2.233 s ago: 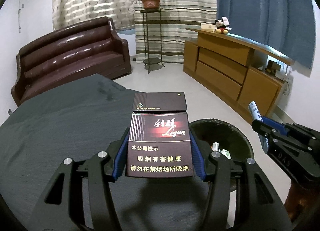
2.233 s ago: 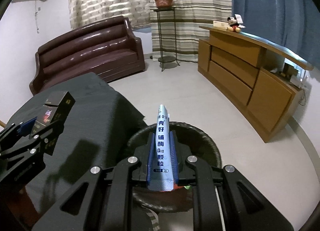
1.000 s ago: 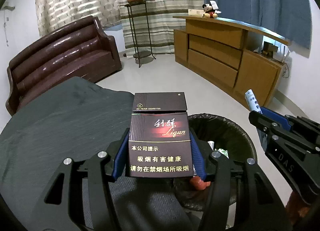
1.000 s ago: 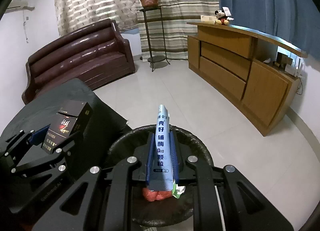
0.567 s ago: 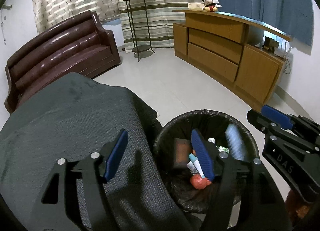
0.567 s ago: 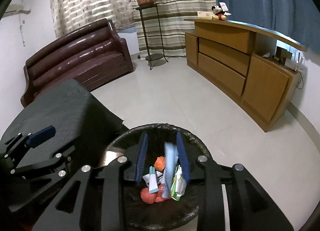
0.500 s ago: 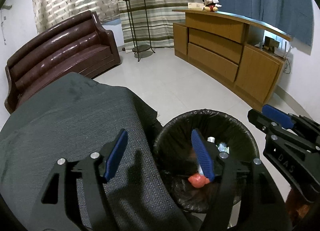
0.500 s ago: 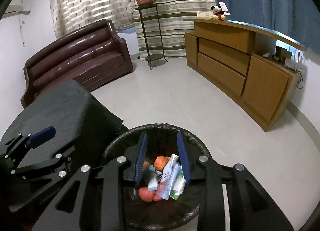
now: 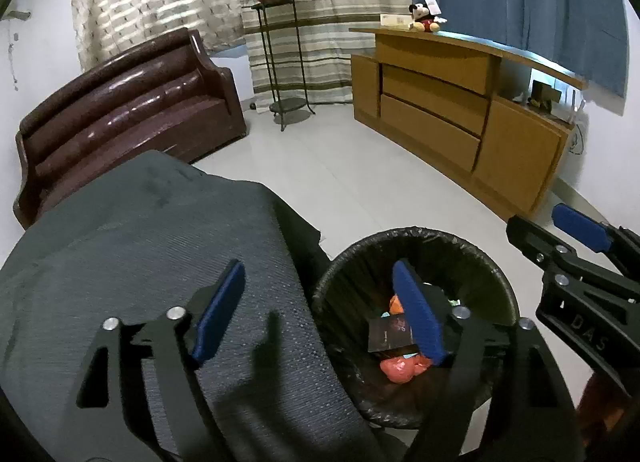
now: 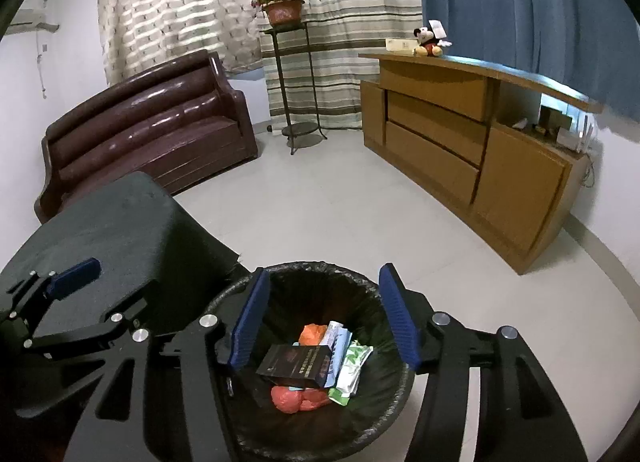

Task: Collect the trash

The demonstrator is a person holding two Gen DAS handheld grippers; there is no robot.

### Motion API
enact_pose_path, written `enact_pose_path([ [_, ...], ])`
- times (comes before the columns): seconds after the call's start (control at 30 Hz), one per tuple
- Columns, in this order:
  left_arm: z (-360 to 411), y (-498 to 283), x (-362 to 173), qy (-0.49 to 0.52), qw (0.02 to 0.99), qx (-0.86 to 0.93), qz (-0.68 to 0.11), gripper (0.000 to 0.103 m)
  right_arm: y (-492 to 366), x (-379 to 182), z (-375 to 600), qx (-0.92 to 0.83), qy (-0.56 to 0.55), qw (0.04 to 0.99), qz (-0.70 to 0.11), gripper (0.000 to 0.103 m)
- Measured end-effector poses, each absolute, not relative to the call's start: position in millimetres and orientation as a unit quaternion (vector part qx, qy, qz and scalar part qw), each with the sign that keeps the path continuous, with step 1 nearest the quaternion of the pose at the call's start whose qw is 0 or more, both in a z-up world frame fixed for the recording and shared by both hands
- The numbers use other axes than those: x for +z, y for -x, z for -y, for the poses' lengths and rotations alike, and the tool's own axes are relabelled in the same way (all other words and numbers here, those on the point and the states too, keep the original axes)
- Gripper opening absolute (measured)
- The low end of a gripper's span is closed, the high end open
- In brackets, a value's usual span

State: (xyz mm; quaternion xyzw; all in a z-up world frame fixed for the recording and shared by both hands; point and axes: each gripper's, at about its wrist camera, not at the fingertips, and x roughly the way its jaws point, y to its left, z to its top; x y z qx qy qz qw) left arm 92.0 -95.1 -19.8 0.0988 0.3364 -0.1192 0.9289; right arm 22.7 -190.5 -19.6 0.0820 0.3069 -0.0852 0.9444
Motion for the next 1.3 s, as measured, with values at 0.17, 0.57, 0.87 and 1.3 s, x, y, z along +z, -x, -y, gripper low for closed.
enact_pose_path([
  [0.17,89.5,-84.5,-13.6,-0.095,0.932,-0.117,-0.33,0.078,-14.1,-15.3,190.7,-0.093,-0.076,0.947,-0.299,0.061],
  [0.57,62.3,-51.1,-3.3,-0.083,0.936,-0.106,-0.324,0.082,12.2,-0.8,181.2,-0.101,-0.067,0.951,-0.284,0.063],
  [0.87,37.1,-21.6,14.3,-0.069,0.945,-0.09,-0.308,0.086,35.8,13.7,162.8,-0.093,-0.048,0.958,-0.265,0.066],
  [1.3,12.1,7.9,37.1,-0.043,0.953,-0.072,-0.292,0.086,62.6,28.5,149.2,-0.087,-0.037,0.965,-0.246,0.067],
])
